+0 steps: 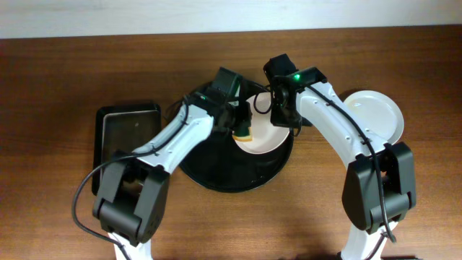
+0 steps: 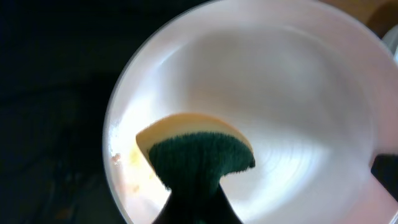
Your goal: Clean dirty plates on tray and stack at the side
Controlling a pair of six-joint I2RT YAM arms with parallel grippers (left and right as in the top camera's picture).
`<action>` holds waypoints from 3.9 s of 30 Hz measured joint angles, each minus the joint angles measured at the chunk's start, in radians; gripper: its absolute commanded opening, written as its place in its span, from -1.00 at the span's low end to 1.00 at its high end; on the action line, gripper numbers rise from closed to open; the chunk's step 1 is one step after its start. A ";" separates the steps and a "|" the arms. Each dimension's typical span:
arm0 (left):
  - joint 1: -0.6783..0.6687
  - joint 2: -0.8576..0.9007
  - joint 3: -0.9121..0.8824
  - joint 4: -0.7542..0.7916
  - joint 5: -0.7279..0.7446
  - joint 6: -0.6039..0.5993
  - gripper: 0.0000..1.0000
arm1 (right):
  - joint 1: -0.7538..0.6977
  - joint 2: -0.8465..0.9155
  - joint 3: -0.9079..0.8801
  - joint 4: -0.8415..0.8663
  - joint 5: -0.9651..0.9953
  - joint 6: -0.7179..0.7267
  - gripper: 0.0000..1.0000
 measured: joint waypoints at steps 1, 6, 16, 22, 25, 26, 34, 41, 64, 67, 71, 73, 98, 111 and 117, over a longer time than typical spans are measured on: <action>-0.009 0.006 -0.013 0.027 -0.002 -0.011 -1.00 | 0.000 0.000 0.000 0.000 0.001 0.000 -0.92; -0.056 0.099 -0.031 0.148 -0.008 -0.048 -0.99 | -0.004 0.003 -0.004 -0.003 0.021 0.000 -0.92; 0.030 0.136 -0.016 0.066 -0.032 -0.108 -1.00 | -0.003 0.004 -0.008 -0.002 0.034 0.000 -0.92; 0.076 0.145 0.027 -0.016 -0.031 -0.098 -0.99 | 0.007 0.004 -0.008 -0.009 0.032 -0.001 -0.92; 0.098 0.148 0.092 -0.143 -0.082 -0.059 -0.99 | 0.005 0.004 -0.008 -0.019 0.066 -0.002 -0.92; 0.105 0.148 0.108 -0.160 -0.095 -0.048 -1.00 | 0.005 0.004 -0.008 -0.019 0.072 -0.002 -0.92; 0.112 0.047 0.117 -0.229 -0.111 0.024 -0.99 | 0.002 0.004 -0.008 0.100 -0.234 -0.249 -0.20; 0.112 0.031 0.117 -0.251 -0.134 0.112 -0.99 | 0.002 0.151 -0.008 0.173 -0.396 -0.187 -0.29; 0.035 0.066 -0.055 0.123 -0.117 0.245 -1.00 | -0.029 0.194 0.030 0.065 -0.210 -0.132 -0.92; 0.035 0.116 -0.056 0.176 -0.068 0.242 -1.00 | -0.018 0.194 0.031 0.059 -0.189 -0.139 -0.92; 0.031 0.121 -0.045 0.146 -0.117 0.230 -1.00 | -0.015 0.194 0.032 0.053 -0.178 -0.139 -0.92; 0.029 0.121 -0.039 0.127 -0.158 0.197 -1.00 | -0.014 0.194 0.032 0.047 -0.177 -0.139 -0.92; 0.131 0.140 0.260 -0.375 -0.270 0.182 -0.99 | 0.152 -0.046 0.156 -0.171 0.485 -0.171 -0.92; 0.156 0.140 0.260 -0.377 -0.180 0.272 -0.99 | 0.444 -0.056 0.158 -0.230 0.956 -0.139 -0.92; 0.156 0.140 0.260 -0.377 -0.180 0.272 -0.99 | 0.444 -0.056 0.158 -0.230 0.974 -0.124 -0.91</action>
